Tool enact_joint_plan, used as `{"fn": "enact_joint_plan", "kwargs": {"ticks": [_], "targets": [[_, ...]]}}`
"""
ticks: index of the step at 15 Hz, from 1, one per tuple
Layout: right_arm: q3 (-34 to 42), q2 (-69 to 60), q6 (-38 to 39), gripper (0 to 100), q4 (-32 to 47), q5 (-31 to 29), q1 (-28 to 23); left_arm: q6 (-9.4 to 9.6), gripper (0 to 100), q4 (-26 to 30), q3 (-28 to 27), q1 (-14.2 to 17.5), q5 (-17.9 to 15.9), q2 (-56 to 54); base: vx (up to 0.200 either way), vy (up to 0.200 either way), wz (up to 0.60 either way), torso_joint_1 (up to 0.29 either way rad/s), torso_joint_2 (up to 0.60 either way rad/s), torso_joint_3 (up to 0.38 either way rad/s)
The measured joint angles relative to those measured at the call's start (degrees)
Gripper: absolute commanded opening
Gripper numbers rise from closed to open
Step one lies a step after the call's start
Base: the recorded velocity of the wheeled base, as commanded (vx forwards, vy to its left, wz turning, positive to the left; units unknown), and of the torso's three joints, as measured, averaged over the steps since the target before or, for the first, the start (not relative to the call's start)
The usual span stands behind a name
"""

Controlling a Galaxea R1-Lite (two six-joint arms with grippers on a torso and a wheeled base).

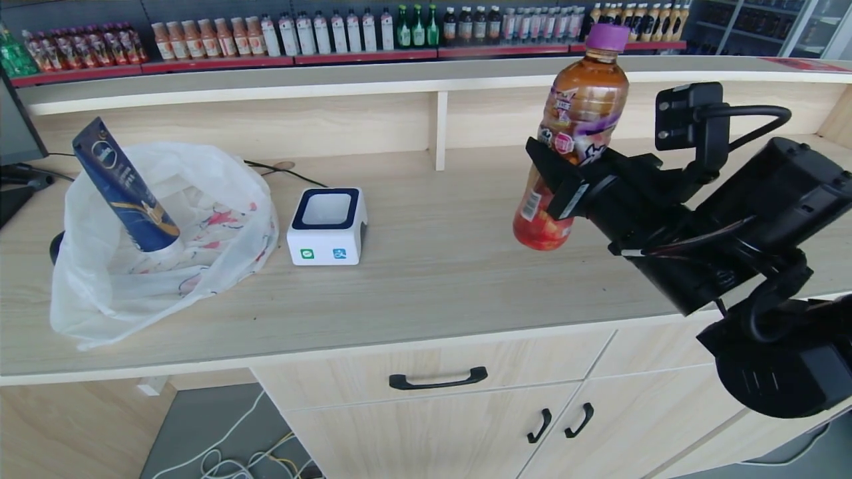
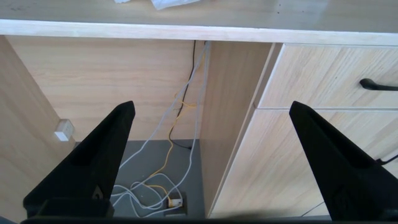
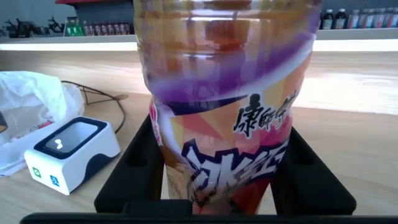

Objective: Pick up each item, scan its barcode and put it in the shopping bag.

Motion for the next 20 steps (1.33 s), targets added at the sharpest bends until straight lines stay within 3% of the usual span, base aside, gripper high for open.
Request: {"fn": "enact_joint_plan", "kwargs": {"ticks": [5,14,20], "targets": [[8.08,-0.85,-0.44,0,-8.18,0.02,0.60,0.00,100,0.00,0.00,0.00,0.00,0.00,0.000,0.000,0.00,0.000,0.00,0.000],[14.99,-5.46,-0.11,0,-10.89,0.41,3.06,0.00,100,0.00,0.00,0.00,0.02,0.00,0.000,0.000,0.00,0.000,0.00,0.000],[24.73,-9.18,5.95,0,-12.25,7.77,3.19,0.00,100,0.00,0.00,0.00,0.02,0.00,0.000,0.000,0.00,0.000,0.00,0.000]]}}
